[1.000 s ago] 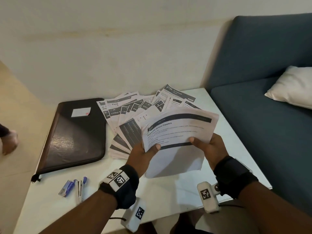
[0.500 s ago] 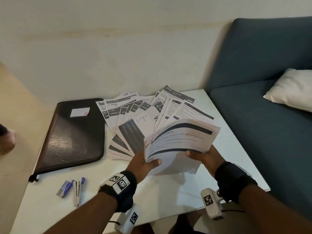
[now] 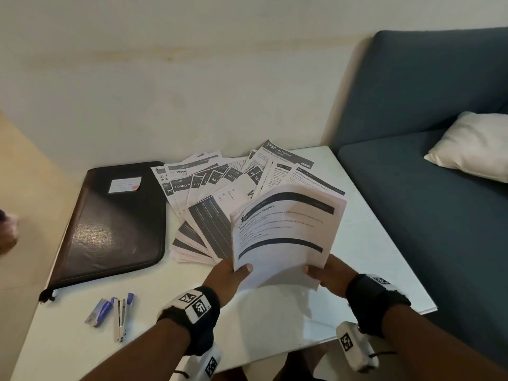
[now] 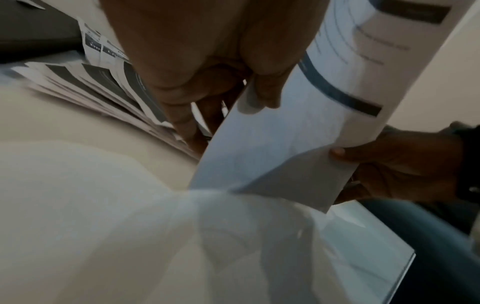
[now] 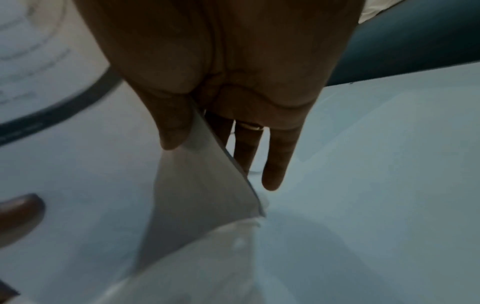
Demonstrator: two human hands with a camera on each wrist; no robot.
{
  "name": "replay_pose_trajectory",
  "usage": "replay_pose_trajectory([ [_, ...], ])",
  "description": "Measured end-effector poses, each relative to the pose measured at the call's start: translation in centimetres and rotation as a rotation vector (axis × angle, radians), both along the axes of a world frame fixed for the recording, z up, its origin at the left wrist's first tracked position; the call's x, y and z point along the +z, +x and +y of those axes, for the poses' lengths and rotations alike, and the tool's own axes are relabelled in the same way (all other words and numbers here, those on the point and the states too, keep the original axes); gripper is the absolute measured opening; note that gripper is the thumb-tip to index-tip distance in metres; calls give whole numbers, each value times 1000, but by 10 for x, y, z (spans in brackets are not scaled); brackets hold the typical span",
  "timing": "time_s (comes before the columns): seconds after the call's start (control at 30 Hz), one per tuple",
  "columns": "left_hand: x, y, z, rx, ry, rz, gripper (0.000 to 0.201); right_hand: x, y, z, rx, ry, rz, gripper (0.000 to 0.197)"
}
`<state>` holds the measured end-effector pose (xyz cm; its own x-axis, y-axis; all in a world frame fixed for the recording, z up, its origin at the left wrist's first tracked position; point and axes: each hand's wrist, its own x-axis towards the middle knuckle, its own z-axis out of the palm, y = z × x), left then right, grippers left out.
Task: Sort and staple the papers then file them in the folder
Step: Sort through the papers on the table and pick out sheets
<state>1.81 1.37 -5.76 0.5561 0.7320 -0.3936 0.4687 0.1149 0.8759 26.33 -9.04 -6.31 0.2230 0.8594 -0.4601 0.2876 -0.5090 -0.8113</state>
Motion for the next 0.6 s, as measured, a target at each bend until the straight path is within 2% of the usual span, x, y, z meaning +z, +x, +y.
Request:
replay_pose_trajectory([
  [0.07,-2,0,0,47,-10,15,59,-3,-1,0,20,-50,-72,30],
  [0.1,2,1,1,81,-18,-5,53,0,-1,2,-8,-24,-81,27],
  [0.2,19,6,9,252,-54,-132,17,21,-5,12,-151,141,-19,15],
  [0.37,48,7,28,524,-104,-357,10,49,-24,26,-298,381,-36,24],
  [0.43,51,3,31,534,-92,-374,9,51,-32,30,-335,401,11,23],
  [0.53,49,-2,30,451,-8,-270,17,46,-39,35,-405,425,26,27],
  [0.6,46,-4,31,434,-17,-240,16,41,-41,39,-407,418,22,25],
])
